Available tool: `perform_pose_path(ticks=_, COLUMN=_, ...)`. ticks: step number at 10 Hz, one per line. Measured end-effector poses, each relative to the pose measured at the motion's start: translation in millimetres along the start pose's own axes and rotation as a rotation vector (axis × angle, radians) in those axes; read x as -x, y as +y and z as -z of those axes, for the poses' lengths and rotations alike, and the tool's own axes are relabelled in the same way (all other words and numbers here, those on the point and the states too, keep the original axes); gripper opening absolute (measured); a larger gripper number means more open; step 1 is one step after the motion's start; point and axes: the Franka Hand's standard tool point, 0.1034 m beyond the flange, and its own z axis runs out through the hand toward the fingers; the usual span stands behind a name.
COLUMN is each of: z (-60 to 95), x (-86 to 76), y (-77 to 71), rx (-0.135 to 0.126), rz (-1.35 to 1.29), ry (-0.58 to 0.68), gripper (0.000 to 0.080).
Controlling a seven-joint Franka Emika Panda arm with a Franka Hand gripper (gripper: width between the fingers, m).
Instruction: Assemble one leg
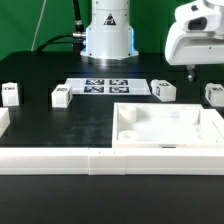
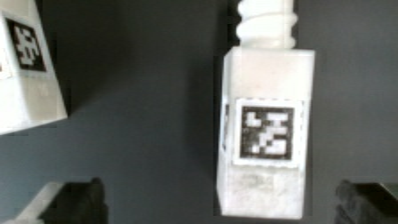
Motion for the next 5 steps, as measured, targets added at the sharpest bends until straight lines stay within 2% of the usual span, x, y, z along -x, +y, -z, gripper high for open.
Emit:
perform_pose_path(ticks=3, z=-4.4, x=1.8, y=-5.1, rx=0.022, rz=-0.004, ry=-0.236, gripper=0.0649)
perform_pose_path(ticks=4, z=-5.5, x=-0.5, y=-6.2, rx=0.033, rz=-0.009, ry=-0.352, gripper=0.0649)
perform_pose_path(ticks=5, z=-7.7, x=-6.1, y=-7.6, rx=0.034, rz=-0.011, ry=-0.396, gripper=0.0649)
